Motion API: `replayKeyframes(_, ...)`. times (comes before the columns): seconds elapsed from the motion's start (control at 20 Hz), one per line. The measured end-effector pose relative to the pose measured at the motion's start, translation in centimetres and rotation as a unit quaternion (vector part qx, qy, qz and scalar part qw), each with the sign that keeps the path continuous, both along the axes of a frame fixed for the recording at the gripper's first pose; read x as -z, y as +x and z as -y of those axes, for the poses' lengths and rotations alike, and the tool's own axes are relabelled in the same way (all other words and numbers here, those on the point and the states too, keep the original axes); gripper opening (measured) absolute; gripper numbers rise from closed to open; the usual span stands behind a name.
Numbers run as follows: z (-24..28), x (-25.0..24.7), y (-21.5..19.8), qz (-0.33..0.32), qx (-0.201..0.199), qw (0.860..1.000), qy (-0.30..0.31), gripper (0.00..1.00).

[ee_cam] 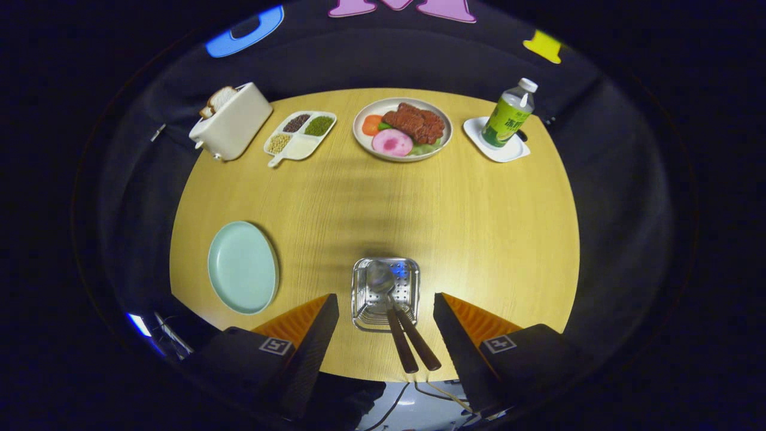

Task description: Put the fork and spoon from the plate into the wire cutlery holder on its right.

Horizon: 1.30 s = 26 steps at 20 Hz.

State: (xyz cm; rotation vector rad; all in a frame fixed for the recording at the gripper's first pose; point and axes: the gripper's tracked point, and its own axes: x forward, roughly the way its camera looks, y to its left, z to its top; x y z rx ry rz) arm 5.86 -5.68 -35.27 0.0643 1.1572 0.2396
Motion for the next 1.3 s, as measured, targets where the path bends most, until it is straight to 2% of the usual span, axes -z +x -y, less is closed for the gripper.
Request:
replayKeyframes(0.1,0.7,-2.1,0.4,0.046,0.021,0.999,-0.002,0.99)
replayKeyframes(0.25,1.6,-5.8,0.1,0.121,0.018,0.992,-0.009,1.0)
replayKeyframes(0.5,2.9,-11.2,0.7,0.233,0.061,0.97,0.005,0.99)
replayKeyframes(0.65,3.8,-12.1,0.9,0.282,0.08,0.956,0.003,0.99)
replayKeyframes(0.9,3.4,-11.9,0.4,0.301,0.049,0.952,0.004,0.99)
replayKeyframes(1.3,2.9,-12.6,2.1,0.338,0.003,0.941,0.013,0.99)
